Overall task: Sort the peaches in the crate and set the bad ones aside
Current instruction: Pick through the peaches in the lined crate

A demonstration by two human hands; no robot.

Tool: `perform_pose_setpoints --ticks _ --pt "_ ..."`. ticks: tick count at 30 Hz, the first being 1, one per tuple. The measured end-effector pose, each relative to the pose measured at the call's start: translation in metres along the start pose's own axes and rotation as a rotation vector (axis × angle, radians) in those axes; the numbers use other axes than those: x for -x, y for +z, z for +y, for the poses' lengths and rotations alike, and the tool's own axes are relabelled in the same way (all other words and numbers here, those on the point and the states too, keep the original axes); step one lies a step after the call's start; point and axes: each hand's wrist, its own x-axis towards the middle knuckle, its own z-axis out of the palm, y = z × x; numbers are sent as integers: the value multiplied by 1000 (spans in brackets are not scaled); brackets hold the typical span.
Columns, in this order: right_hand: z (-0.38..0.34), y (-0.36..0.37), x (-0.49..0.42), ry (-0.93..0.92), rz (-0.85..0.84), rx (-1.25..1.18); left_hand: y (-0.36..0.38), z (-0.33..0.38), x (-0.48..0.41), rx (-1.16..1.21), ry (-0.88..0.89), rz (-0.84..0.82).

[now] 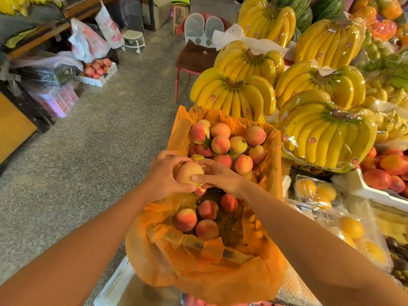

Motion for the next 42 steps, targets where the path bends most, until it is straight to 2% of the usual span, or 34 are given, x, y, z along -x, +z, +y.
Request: perform_pose_setpoints --ticks 3,6,10,15,17,24,27,30,32,38,42 --pt "3 -3 0 -1 41 -15 -1 0 0 19 19 -59" --pt "6 -10 7 24 36 -2 -3 -7 0 45 132 -64" --pt "20 -21 15 61 33 216 -8 -26 7 87 70 -124" --pt "35 -13 8 140 -66 558 -3 -37 12 92 69 -173" --pt "42 -3 1 127 -80 589 -1 -38 12 112 73 -153" --pt "59 19 -28 43 71 498 1 -41 11 168 94 -114" --pt "71 27 -40 43 60 589 1 -43 11 191 97 -112" --pt "78 35 -45 -14 105 674 0 -45 10 207 107 -106" --pt "79 38 -49 13 138 714 0 -46 10 219 108 -104" --pt "74 46 -60 127 6 836 -1 -47 8 254 102 -89" --pt "77 62 -63 96 51 884 1 -49 6 221 116 -74"
